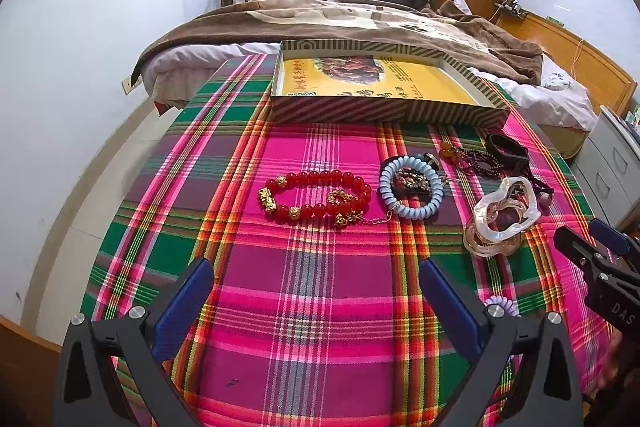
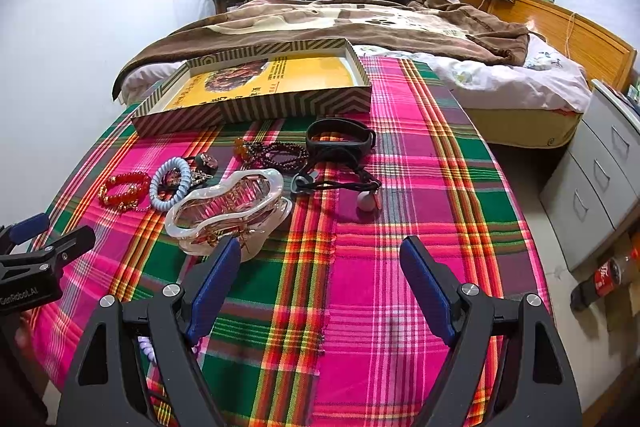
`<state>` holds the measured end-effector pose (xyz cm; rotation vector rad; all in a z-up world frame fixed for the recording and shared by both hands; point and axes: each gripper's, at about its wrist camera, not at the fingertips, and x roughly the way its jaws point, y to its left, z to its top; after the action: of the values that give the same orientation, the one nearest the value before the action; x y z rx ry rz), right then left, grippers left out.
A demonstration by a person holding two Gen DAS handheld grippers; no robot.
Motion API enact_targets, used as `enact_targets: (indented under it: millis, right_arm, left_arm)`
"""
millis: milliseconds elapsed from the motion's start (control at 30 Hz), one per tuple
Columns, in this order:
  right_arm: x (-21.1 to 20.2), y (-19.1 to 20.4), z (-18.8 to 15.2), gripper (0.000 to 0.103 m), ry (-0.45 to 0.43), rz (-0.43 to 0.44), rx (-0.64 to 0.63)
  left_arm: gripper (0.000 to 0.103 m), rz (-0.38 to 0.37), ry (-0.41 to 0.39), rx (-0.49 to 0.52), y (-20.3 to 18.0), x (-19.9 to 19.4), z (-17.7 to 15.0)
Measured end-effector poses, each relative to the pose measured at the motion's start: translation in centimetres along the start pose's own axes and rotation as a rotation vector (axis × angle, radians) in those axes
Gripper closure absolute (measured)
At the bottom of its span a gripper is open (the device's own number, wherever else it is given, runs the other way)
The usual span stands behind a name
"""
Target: Organize jewelry
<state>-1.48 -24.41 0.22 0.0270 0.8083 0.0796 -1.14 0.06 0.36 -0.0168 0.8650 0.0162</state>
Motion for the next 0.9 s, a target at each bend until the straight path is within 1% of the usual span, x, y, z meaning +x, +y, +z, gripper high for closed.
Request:
enact_targets:
  millis: [900]
  right_arm:
    - [-0.03, 0.04, -0.03, 0.021, 0.0, -0.003, -0.001]
  left_arm:
    - [0.0, 0.001, 0.004, 0.0, 0.02, 0.01, -0.17]
